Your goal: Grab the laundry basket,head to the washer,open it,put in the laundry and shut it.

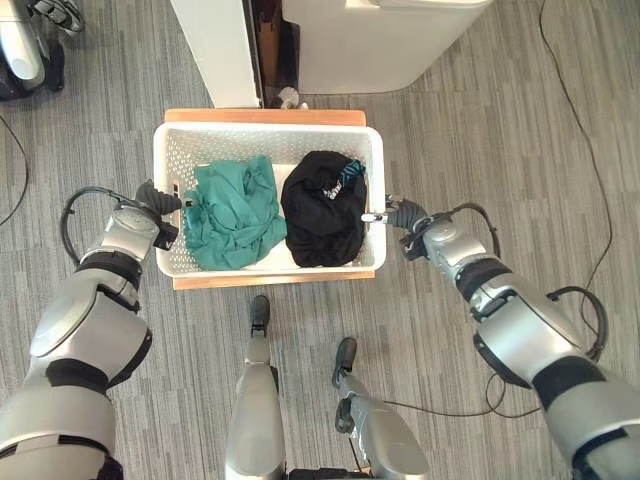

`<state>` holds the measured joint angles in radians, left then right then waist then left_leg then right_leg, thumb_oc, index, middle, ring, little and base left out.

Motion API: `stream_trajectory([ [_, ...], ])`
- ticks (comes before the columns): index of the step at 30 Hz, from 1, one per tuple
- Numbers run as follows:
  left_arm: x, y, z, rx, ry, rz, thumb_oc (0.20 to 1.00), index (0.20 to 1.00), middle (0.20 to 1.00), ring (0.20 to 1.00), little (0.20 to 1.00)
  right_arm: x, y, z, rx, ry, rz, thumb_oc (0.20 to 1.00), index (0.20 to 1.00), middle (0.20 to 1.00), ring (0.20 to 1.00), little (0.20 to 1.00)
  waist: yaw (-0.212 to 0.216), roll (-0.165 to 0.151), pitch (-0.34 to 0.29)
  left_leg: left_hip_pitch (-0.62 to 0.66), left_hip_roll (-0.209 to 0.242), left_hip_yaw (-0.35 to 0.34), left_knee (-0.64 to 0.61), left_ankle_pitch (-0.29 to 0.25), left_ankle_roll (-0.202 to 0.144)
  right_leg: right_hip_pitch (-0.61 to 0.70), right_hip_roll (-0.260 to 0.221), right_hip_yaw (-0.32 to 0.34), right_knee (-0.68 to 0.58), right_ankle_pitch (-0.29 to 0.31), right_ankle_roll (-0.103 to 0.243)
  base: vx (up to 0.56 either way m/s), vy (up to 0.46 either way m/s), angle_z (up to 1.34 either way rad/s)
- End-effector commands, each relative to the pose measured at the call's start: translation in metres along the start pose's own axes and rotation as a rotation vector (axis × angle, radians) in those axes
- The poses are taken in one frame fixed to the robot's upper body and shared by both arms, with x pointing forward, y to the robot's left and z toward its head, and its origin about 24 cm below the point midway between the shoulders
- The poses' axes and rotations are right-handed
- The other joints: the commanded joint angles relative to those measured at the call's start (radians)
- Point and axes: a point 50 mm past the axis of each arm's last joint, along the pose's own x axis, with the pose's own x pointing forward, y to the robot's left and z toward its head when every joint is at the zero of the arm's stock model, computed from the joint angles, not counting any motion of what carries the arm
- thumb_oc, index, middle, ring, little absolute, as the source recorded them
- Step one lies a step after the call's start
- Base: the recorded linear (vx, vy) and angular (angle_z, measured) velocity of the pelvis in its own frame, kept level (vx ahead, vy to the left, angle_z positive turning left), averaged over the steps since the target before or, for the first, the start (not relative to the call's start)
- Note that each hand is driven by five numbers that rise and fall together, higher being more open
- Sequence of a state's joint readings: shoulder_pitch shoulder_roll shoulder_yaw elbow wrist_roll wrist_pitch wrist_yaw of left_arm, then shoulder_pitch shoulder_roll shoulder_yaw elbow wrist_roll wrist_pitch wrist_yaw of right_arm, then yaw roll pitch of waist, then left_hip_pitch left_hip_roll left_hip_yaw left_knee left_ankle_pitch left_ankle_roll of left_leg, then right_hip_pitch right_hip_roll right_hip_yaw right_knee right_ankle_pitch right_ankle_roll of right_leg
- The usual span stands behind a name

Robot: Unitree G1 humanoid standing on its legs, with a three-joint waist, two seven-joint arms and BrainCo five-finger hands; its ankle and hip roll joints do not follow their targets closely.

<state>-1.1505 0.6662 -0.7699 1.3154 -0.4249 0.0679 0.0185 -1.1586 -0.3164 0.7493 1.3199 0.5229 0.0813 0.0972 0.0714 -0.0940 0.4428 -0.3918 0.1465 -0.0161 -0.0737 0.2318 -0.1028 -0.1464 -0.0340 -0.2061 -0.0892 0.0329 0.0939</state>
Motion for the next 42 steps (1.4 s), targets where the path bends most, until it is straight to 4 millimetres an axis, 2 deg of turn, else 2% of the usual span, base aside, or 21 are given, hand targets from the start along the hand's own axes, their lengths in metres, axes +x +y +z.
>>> stream_trajectory([
  [1, 0.001, -0.01, 0.024, 0.225, -0.035, -0.036, 0.2, 0.2, 0.2, 0.2, 0.2, -0.003, -0.012, -0.026, -0.054, 0.131, -0.059, 0.2, 0.2, 0.2, 0.2, 0.2, 0.018, -0.002, 0.05, 0.017, 0.016, 0.002, 0.017, -0.058, 0.008, -0.107, -0.074, -0.032, 0.025, 0.055, 0.044, 0.02, -0.004, 0.03],
  [2, 0.001, -0.01, 0.024, 0.225, -0.034, -0.037, 0.2, 0.2, 0.2, 0.2, 0.2, -0.003, -0.012, -0.026, -0.054, 0.131, -0.059, 0.206, 0.206, 0.206, 0.206, 0.206, 0.018, -0.002, 0.05, 0.017, 0.016, 0.002, 0.017, -0.058, 0.008, -0.107, -0.074, -0.032, 0.025, 0.055, 0.044, 0.0, 0.0, 0.0],
  [3, 0.001, -0.013, 0.023, 0.245, -0.042, -0.047, 0.2, 0.2, 0.2, 0.2, 0.2, -0.003, -0.011, -0.028, -0.05, 0.135, -0.056, 0.263, 0.263, 0.263, 0.263, 0.263, 0.019, -0.002, 0.05, 0.017, 0.015, 0.002, 0.014, -0.058, 0.008, -0.107, -0.074, -0.033, 0.024, 0.055, 0.044, 0.03, 0.01, 0.05],
  [4, 0.001, -0.023, 0.019, 0.29, -0.046, -0.079, 0.2, 0.2, 0.2, 0.2, 0.2, -0.003, -0.009, -0.033, -0.043, 0.144, -0.047, 0.2, 0.2, 0.2, 0.2, 0.2, 0.02, 0.0, 0.049, 0.019, 0.013, 0.002, 0.011, -0.058, 0.008, -0.105, -0.075, -0.032, 0.025, 0.053, 0.044, 0.04, 0.008, 0.06],
  [5, 0.001, -0.03, 0.01, 0.29, -0.026, -0.092, 0.2, 0.2, 0.2, 0.2, 0.2, -0.003, -0.006, -0.037, -0.05, 0.148, -0.04, 0.2, 0.2, 0.2, 0.2, 0.2, 0.018, 0.0, 0.046, 0.022, 0.012, 0.003, 0.006, -0.058, 0.009, -0.104, -0.075, -0.034, 0.025, 0.051, 0.043, 0.04, 0.007, 0.07],
  [9, 0.0, -0.042, 0.001, 0.302, -0.016, -0.113, 0.2, 0.2, 0.2, 0.2, 0.2, -0.003, -0.003, -0.04, -0.031, 0.139, -0.04, 0.2, 0.2, 0.2, 0.2, 0.2, 0.014, 0.0, 0.04, 0.03, 0.01, 0.005, 0.003, -0.061, 0.011, -0.099, -0.076, -0.032, 0.024, 0.048, 0.043, 0.01, 0.007, 0.03],
  [15, -0.004, -0.041, -0.01, 0.291, -0.08, -0.11, 0.2, 0.2, 0.2, 0.2, 0.2, -0.005, 0.0, -0.039, 0.064, 0.031, -0.015, 0.2, 0.2, 0.2, 0.2, 0.2, 0.001, 0.003, 0.012, 0.067, 0.009, 0.018, 0.005, -0.081, 0.013, -0.074, -0.078, -0.021, 0.028, 0.038, 0.045, 0.01, 0.007, 0.02],
  [17, -0.009, -0.04, -0.009, 0.311, -0.139, -0.119, 0.2, 0.2, 0.2, 0.2, 0.2, -0.01, -0.002, -0.036, 0.086, -0.041, 0.003, 0.2, 0.2, 0.2, 0.2, 0.2, -0.006, 0.002, -0.008, 0.08, 0.01, 0.02, 0.007, -0.09, 0.013, -0.065, -0.082, -0.02, 0.029, 0.032, 0.047, 0.04, -0.011, -0.02],
  [20, -0.023, -0.042, -0.012, 0.321, -0.233, -0.172, 0.2, 0.2, 0.2, 0.2, 0.2, -0.031, -0.02, -0.044, 0.117, -0.144, 0.012, 0.2, 0.2, 0.2, 0.2, 0.2, -0.014, 0.004, -0.045, 0.123, 0.014, 0.033, 0.011, -0.116, 0.014, -0.03, -0.09, -0.015, 0.034, 0.019, 0.049, 0.08, -0.016, -0.05],
  [22, -0.037, -0.044, -0.014, 0.31, -0.303, -0.228, 0.2, 0.2, 0.2, 0.2, 0.2, -0.053, -0.041, -0.058, 0.133, -0.177, 0.001, 0.2, 0.2, 0.2, 0.2, 0.2, -0.021, 0.01, -0.081, 0.157, 0.013, 0.041, 0.016, -0.137, 0.015, 0.001, -0.098, -0.017, 0.035, 0.009, 0.052, 0.12, -0.02, -0.06],
  [25, -0.058, -0.047, -0.024, 0.289, -0.357, -0.322, 0.2, 0.2, 0.2, 0.2, 0.2, -0.085, -0.07, -0.089, 0.11, -0.136, -0.016, 0.2, 0.2, 0.2, 0.2, 0.2, -0.03, 0.024, -0.142, 0.222, 0.012, 0.055, 0.027, -0.17, 0.017, 0.053, -0.106, -0.01, 0.041, -0.011, 0.056, 0.13, 0.001, -0.12],
  [26, -0.065, -0.049, -0.026, 0.272, -0.371, -0.357, 0.2, 0.2, 0.2, 0.2, 0.2, -0.095, -0.075, -0.1, 0.105, -0.107, -0.011, 0.2, 0.2, 0.2, 0.2, 0.2, -0.033, 0.03, -0.162, 0.244, 0.011, 0.059, 0.03, -0.179, 0.017, 0.072, -0.108, -0.009, 0.043, -0.018, 0.057, 0.11, -0.001, -0.03],
  [27, -0.065, -0.05, -0.027, 0.272, -0.369, -0.359, 0.2, 0.2, 0.2, 0.2, 0.2, -0.096, -0.075, -0.101, 0.104, -0.104, -0.011, 0.2, 0.2, 0.2, 0.2, 0.2, -0.032, 0.031, -0.162, 0.247, 0.011, 0.059, 0.03, -0.18, 0.017, 0.074, -0.107, -0.009, 0.043, -0.019, 0.057, 0.12, -0.017, -0.19],
  [28, -0.075, -0.054, -0.036, 0.251, -0.364, -0.422, 0.2, 0.2, 0.2, 0.2, 0.2, -0.111, -0.083, -0.118, 0.088, -0.044, -0.002, 0.2, 0.2, 0.2, 0.2, 0.2, -0.037, 0.04, -0.2, 0.289, 0.01, 0.066, 0.032, -0.193, 0.018, 0.105, -0.11, -0.006, 0.047, -0.03, 0.059, 0.1, -0.027, -0.24],
  [32, -0.084, -0.067, -0.048, 0.214, -0.332, -0.51, 0.2, 0.2, 0.2, 0.2, 0.2, -0.127, -0.086, -0.143, 0.09, 0.047, 0.031, 0.2, 0.2, 0.2, 0.2, 0.2, -0.047, 0.059, -0.267, 0.343, 0.011, 0.07, 0.03, -0.204, 0.017, 0.152, -0.112, -0.007, 0.061, -0.055, 0.057, 0.1, -0.034, -0.15],
  [34, -0.085, -0.079, -0.054, 0.194, -0.307, -0.547, 0.2, 0.2, 0.2, 0.2, 0.2, -0.133, -0.081, -0.158, 0.11, 0.1, 0.046, 0.2, 0.2, 0.2, 0.2, 0.2, -0.055, 0.068, -0.295, 0.364, 0.015, 0.066, 0.027, -0.201, 0.014, 0.175, -0.106, -0.011, 0.069, -0.071, 0.051, 0.07, -0.078, -0.06],
  [38, -0.087, -0.096, -0.055, 0.177, -0.302, -0.589, 0.2, 0.2, 0.2, 0.2, 0.2, -0.136, -0.072, -0.171, 0.151, 0.13, 0.067, 0.2, 0.2, 0.2, 0.2, 0.2, -0.066, 0.077, -0.322, 0.383, 0.025, 0.06, 0.021, -0.194, 0.009, 0.195, -0.09, -0.01, 0.069, -0.087, 0.038, 0.03, -0.078, 0.02],
  [42, -0.087, -0.102, -0.052, 0.172, -0.306, -0.6, 0.2, 0.2, 0.2, 0.2, 0.2, -0.137, -0.068, -0.175, 0.172, 0.135, 0.072, 0.2, 0.2, 0.2, 0.2, 0.2, -0.072, 0.086, -0.331, 0.383, 0.039, 0.057, 0.02, -0.182, 0.001, 0.2, -0.072, -0.007, 0.062, -0.097, 0.027, -0.01, -0.106, 0.0],
])
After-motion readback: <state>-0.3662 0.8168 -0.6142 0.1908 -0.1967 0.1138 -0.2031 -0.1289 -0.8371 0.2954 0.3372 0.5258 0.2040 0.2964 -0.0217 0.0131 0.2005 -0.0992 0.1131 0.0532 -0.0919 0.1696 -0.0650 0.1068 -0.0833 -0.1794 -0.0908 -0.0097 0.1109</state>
